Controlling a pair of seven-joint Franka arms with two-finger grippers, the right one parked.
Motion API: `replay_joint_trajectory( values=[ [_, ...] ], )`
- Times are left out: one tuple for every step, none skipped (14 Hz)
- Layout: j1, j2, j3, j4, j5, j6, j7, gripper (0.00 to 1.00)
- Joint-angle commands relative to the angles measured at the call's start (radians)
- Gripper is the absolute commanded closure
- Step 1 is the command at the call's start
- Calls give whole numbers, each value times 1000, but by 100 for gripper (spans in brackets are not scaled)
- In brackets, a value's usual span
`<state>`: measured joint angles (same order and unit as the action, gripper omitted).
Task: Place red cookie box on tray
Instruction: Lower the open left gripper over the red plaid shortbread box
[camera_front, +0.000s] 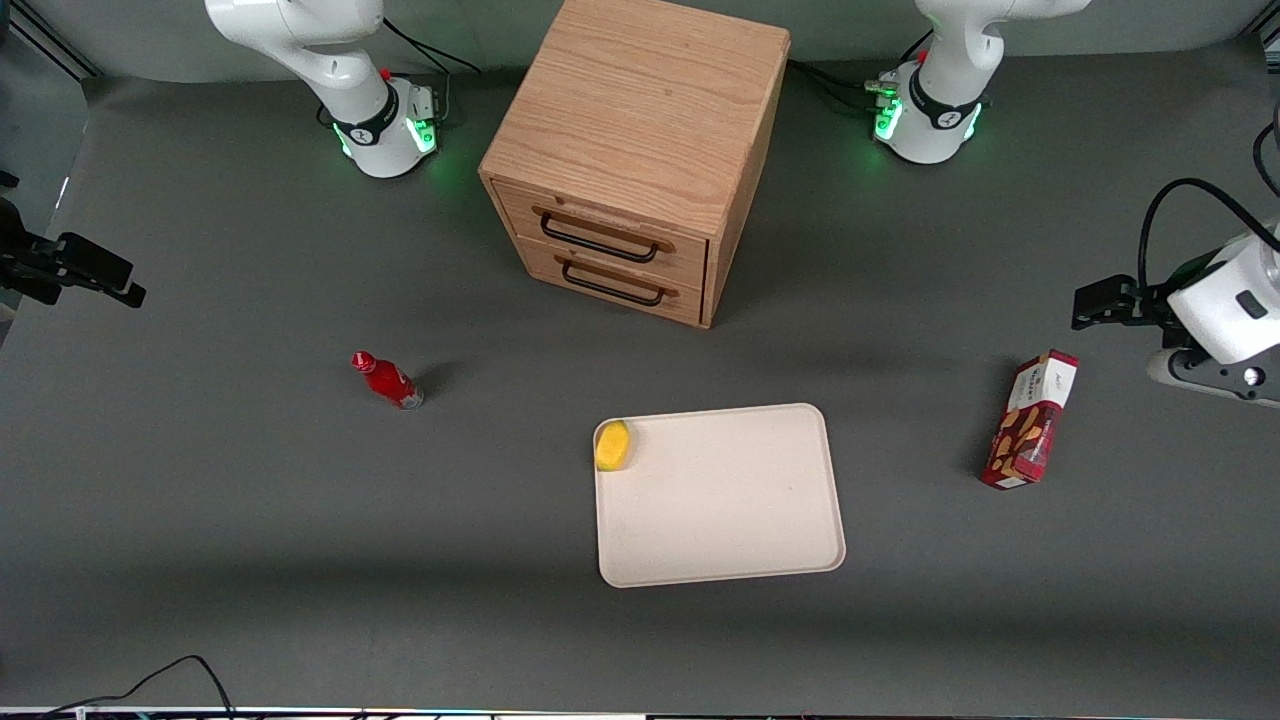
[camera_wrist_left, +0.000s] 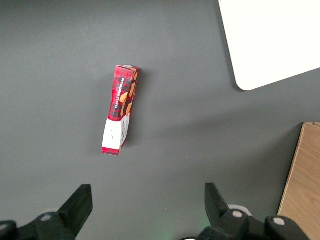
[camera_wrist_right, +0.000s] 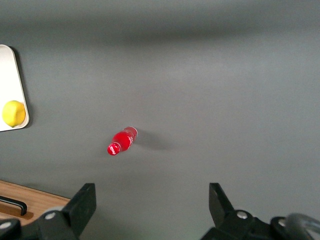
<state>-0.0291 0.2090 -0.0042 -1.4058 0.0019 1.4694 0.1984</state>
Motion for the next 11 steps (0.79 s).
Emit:
replay_joint_trajectory(
  values=[
    [-3,18,6,45,6,-46,-10,0],
    [-3,18,9,44,6,-57,-13,0],
    [-3,21,12,39,9,-61,-13,0],
    [1,21,16,31,38,-58,4,0],
    [6,26,35,15,68,-40,107,0],
    [6,35,73,-17,76,1,245,0],
    [8,49,110,-71,69,84,321,0],
    [8,61,128,-138,61,171,366,0],
    [8,78,130,-219,61,278,424,0],
    [9,92,132,-296,58,387,453,0],
    [12,105,136,-380,38,508,467,0]
  ],
)
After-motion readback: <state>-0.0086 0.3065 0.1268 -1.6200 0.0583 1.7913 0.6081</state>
